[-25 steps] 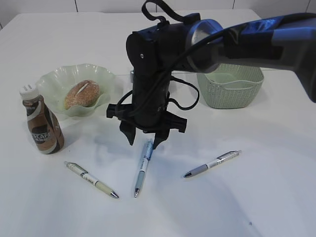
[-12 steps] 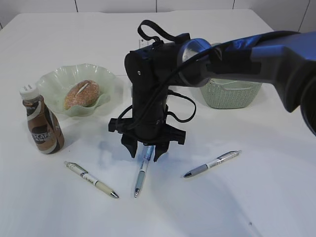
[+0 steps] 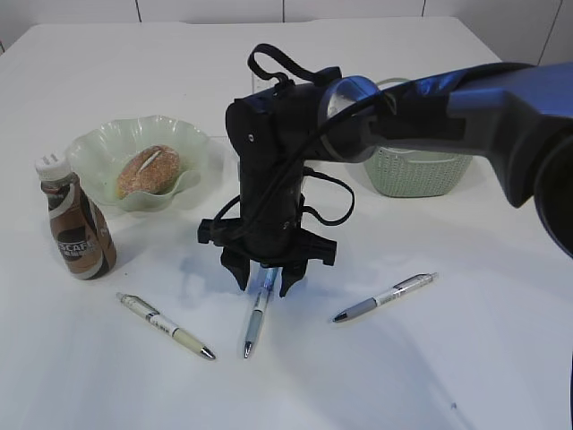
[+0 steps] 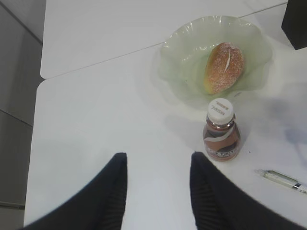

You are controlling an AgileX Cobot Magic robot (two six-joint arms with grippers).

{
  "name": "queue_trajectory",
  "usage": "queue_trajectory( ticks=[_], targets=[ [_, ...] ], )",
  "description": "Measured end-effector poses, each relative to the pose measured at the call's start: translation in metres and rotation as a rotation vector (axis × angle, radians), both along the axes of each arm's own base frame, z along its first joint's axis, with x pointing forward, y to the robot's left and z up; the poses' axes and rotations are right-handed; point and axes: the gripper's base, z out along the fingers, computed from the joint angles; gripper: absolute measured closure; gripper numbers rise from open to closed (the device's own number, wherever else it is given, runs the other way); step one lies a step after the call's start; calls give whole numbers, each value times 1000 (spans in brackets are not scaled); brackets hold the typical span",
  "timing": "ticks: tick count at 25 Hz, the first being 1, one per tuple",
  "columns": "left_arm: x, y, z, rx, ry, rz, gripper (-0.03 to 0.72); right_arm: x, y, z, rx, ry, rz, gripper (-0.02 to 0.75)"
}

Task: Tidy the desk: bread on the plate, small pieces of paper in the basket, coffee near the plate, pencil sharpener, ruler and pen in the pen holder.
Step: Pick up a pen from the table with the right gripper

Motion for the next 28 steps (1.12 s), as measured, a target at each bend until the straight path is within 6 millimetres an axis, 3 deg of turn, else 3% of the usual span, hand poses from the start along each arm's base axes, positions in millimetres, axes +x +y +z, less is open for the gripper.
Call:
queue_trajectory(
  ticks=[28],
  targets=[
    [0,0,0,2,0,1,386,1,-1,-3,-19,-6,8,314]
  ],
)
